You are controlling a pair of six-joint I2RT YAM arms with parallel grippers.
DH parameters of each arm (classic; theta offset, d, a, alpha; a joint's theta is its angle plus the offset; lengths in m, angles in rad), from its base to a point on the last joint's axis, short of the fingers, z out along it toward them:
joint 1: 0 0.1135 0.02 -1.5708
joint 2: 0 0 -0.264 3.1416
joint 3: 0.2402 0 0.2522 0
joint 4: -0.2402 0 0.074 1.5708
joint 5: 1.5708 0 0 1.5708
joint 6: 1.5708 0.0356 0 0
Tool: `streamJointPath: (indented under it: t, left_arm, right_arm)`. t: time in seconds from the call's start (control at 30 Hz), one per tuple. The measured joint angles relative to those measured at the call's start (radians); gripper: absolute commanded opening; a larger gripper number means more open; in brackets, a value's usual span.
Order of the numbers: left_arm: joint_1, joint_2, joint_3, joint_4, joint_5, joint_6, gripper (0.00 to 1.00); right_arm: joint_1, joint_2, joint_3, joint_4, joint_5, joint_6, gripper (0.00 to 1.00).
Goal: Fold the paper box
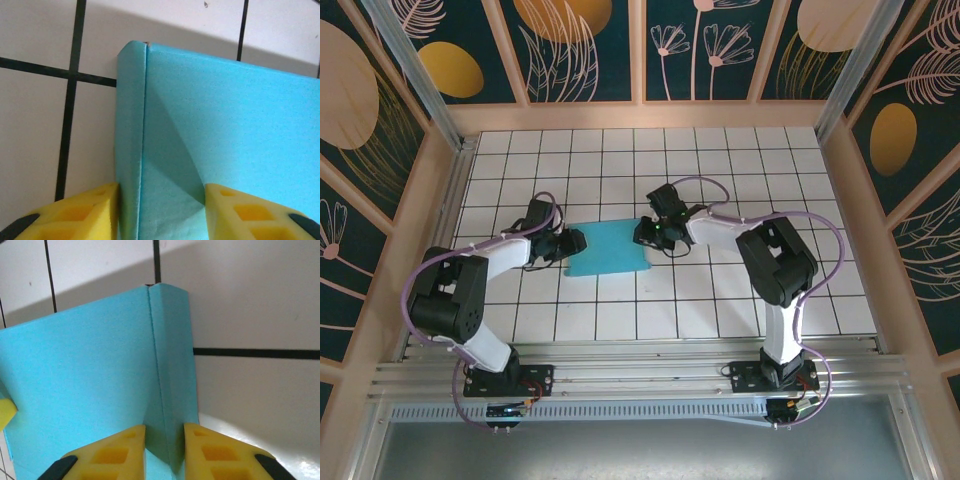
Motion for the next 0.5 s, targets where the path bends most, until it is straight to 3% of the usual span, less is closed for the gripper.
streamJointPath:
  t: [0.17,0.5]
  left_arm:
    - [0.001,-0.017,-0.013,0.034,0.042,-0.035,0.72]
    - [0.024,-0.237,-0.003,-0.001,-0.025,-0.068,0.88]
  right_arm:
    - [-0.046,0.000,-0.059,0.106,-0.081,0.019,0.17]
    - [-0.144,0.001,-0.190,0.332,-0.275,0.016,0.16]
